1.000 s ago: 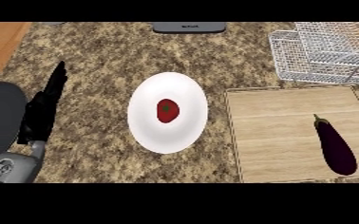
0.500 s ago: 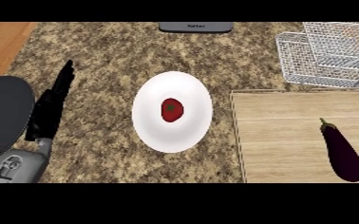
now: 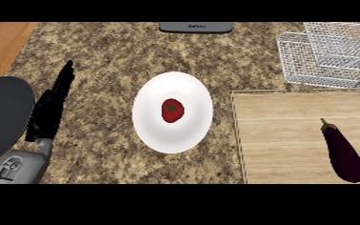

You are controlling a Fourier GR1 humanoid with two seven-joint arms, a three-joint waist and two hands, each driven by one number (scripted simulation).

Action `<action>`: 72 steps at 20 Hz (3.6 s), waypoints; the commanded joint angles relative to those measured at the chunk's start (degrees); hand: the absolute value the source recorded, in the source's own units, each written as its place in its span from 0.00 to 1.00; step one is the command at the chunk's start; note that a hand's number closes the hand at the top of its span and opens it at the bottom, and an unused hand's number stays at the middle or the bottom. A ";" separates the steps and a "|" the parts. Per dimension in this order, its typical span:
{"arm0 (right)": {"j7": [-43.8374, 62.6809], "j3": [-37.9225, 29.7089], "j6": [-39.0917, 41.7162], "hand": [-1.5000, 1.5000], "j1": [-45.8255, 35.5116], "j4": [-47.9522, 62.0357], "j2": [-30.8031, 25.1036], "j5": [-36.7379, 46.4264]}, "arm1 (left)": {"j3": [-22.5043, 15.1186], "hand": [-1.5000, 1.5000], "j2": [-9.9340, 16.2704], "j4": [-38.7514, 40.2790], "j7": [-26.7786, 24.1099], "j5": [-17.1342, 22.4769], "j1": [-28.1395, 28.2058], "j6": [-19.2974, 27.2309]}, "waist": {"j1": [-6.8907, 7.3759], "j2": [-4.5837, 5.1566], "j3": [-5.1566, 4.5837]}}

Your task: Pick the eggplant from the tray and place it in the tiered basket

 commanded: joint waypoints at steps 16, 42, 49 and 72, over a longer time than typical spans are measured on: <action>12.18 9.87 0.81 0.00 -1.50 -4.64 3.98 9.24 | 4.02 0.50 -1.80 -0.57 2.31 -3.39 -1.06 -1.78 | -1.20 -0.27 0.00; 6.28 11.16 3.40 0.00 -5.07 10.02 14.61 16.87 | 6.09 0.50 -6.92 -1.10 1.49 -8.33 1.11 -3.94 | -0.72 -0.14 0.04; 5.30 11.35 3.11 0.00 -4.81 11.89 19.33 19.43 | 7.99 0.50 -7.25 -1.53 2.19 -8.54 0.96 -6.55 | -0.93 -0.17 0.03; 1.27 9.94 1.94 1.00 -7.15 3.55 25.92 25.18 | 11.05 0.50 -9.09 -2.07 -1.89 -11.25 5.47 -8.35 | -0.83 -0.30 0.00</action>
